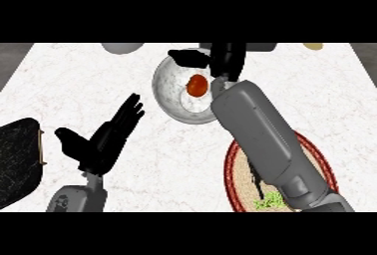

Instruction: Pick the tomato from the placemat and place it in the bowl

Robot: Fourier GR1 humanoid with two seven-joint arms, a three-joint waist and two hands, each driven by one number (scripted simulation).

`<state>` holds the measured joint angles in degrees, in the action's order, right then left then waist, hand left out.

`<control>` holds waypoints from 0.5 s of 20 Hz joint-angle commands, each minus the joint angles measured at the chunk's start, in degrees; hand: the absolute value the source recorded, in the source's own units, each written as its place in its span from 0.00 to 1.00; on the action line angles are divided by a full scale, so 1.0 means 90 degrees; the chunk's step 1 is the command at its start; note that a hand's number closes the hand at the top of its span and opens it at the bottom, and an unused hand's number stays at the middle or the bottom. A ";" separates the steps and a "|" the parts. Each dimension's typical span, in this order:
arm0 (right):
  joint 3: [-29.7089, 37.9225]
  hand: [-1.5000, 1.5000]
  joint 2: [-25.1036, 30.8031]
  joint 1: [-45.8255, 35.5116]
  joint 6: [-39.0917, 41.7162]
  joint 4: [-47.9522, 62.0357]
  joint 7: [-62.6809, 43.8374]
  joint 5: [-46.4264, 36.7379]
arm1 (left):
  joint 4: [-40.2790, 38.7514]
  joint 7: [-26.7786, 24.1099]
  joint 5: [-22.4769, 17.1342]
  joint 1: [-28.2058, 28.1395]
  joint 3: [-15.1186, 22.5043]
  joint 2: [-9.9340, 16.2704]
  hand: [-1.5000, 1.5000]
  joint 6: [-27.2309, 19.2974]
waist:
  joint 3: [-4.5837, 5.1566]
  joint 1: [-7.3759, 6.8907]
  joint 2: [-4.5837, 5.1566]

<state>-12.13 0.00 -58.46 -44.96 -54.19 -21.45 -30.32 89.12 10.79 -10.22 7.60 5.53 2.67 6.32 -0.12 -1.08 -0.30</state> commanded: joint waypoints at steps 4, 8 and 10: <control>-0.1342 0.00 0.0000 0.1835 -0.0515 -0.3134 -0.0058 0.0258 | 0.0040 -0.0217 0.0010 -0.0415 -0.0184 0.0108 0.50 -0.0033 | 0.0008 0.0376 -0.0112; -0.2572 0.00 0.0000 0.3222 -0.0697 -0.4552 -0.0235 -0.0464 | 0.0015 -0.0158 0.0175 -0.0302 -0.0056 -0.0119 0.50 -0.0298 | 0.0011 0.0561 -0.0138; -0.3101 0.00 0.0000 0.3931 -0.0757 -0.5135 -0.0233 -0.0881 | 0.0047 -0.0225 0.0037 -0.0432 -0.0223 0.0035 0.50 -0.0160 | 0.0015 0.0649 -0.0167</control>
<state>-31.80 0.03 -33.73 -49.92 -89.62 -23.08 -33.56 90.18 10.21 -9.99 4.65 4.12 2.98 4.98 -0.03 3.16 -1.54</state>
